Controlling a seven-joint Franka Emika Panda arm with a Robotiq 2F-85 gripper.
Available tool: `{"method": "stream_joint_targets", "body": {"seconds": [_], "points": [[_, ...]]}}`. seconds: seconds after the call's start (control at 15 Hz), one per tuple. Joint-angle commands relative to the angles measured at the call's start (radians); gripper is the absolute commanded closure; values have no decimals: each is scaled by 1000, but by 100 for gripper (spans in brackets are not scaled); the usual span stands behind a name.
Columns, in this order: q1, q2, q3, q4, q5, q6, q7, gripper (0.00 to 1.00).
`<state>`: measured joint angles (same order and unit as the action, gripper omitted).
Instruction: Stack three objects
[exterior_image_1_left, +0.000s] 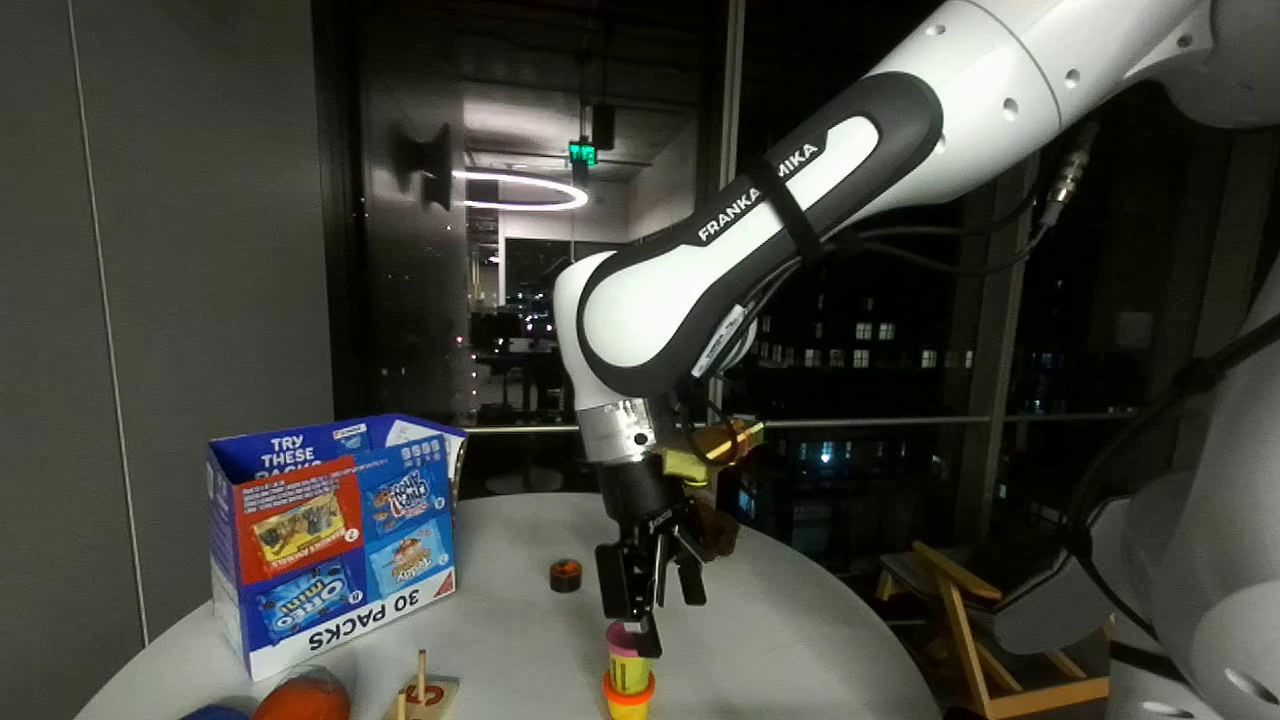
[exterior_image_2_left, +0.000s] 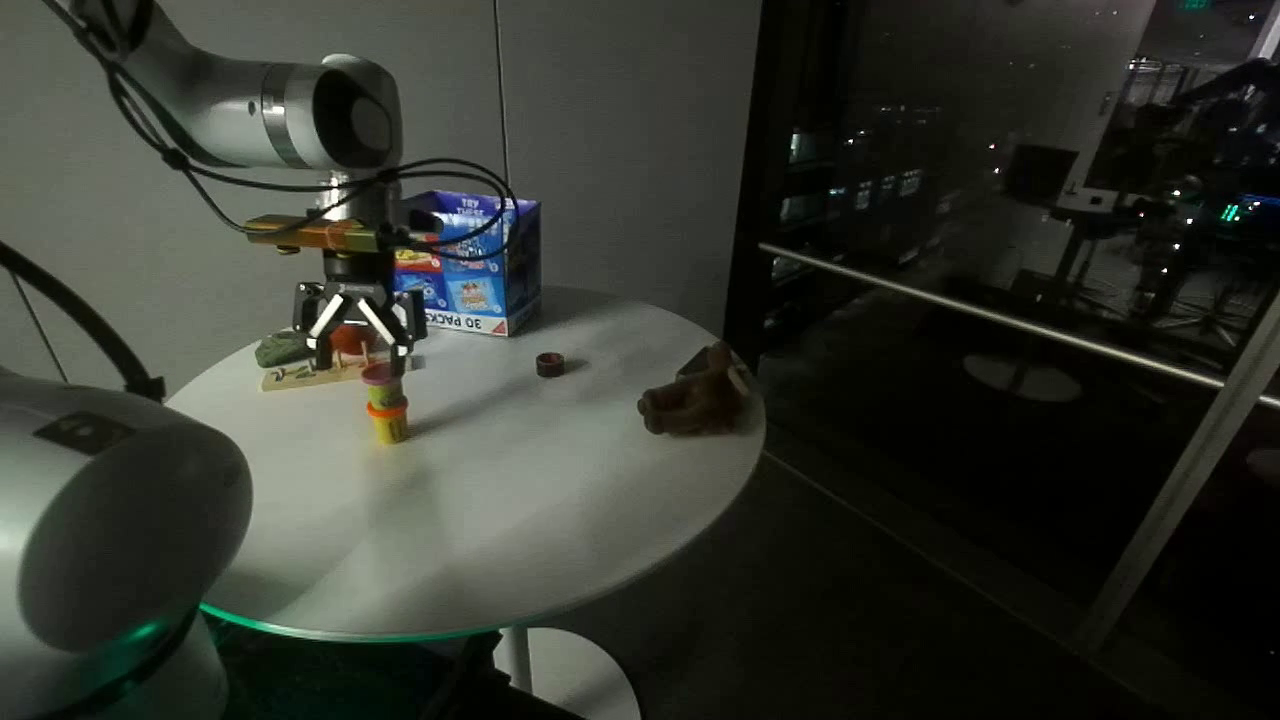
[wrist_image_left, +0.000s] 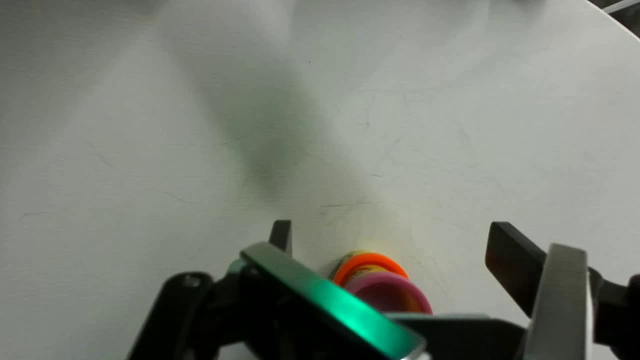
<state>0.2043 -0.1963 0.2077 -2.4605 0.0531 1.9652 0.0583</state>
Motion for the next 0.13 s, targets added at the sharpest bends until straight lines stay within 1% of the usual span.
{"method": "stream_joint_targets", "body": {"seconds": [0.0,0.07], "points": [[0,0,0,2,0,-2,0,0],[0,0,0,2,0,-2,0,0]]}}
